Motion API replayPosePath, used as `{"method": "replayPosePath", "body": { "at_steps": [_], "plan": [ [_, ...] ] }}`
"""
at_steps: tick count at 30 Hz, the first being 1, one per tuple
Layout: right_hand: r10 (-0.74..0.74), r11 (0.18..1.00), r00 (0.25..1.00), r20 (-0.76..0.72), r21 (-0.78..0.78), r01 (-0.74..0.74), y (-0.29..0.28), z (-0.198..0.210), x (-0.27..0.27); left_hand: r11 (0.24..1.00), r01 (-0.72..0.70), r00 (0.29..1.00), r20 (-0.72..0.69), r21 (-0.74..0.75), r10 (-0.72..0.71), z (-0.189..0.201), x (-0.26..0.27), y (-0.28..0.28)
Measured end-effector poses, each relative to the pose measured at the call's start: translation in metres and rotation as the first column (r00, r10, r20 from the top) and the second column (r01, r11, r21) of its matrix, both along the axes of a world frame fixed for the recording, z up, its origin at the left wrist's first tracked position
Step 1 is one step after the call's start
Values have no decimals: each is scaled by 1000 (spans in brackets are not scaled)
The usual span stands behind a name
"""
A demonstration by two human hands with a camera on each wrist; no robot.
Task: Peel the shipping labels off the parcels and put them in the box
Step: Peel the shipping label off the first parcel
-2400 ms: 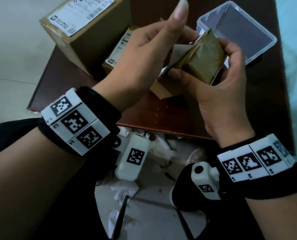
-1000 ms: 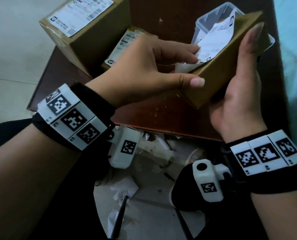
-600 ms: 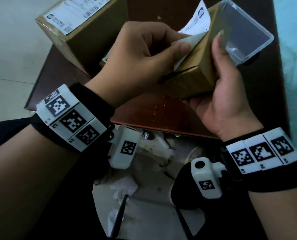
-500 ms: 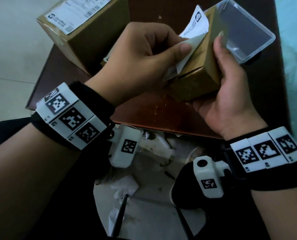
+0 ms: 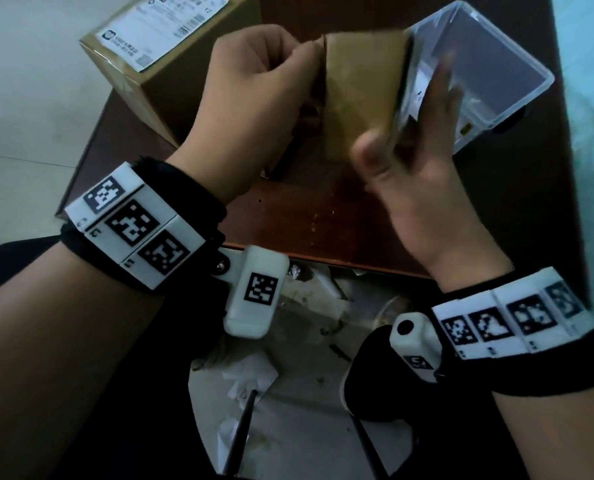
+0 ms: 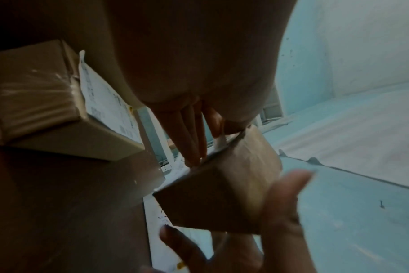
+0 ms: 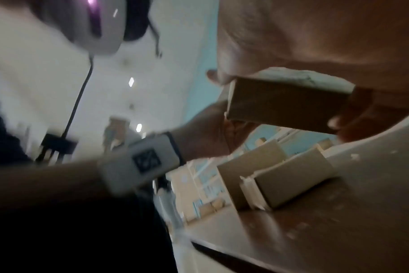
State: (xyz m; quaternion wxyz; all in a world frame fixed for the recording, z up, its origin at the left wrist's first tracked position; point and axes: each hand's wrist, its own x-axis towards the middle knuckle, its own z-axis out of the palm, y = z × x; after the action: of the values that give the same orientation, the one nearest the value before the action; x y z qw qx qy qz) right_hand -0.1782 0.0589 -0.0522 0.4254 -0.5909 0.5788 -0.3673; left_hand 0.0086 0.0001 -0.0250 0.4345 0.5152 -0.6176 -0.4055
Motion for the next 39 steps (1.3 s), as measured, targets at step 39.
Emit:
{"method": "replayPosePath", "body": {
  "at_steps": [39],
  "plan": [
    [-64,966,789,611,237,-106,0,18,3,924,159,980,170,-348,-105,-3,-2,1]
  ]
}}
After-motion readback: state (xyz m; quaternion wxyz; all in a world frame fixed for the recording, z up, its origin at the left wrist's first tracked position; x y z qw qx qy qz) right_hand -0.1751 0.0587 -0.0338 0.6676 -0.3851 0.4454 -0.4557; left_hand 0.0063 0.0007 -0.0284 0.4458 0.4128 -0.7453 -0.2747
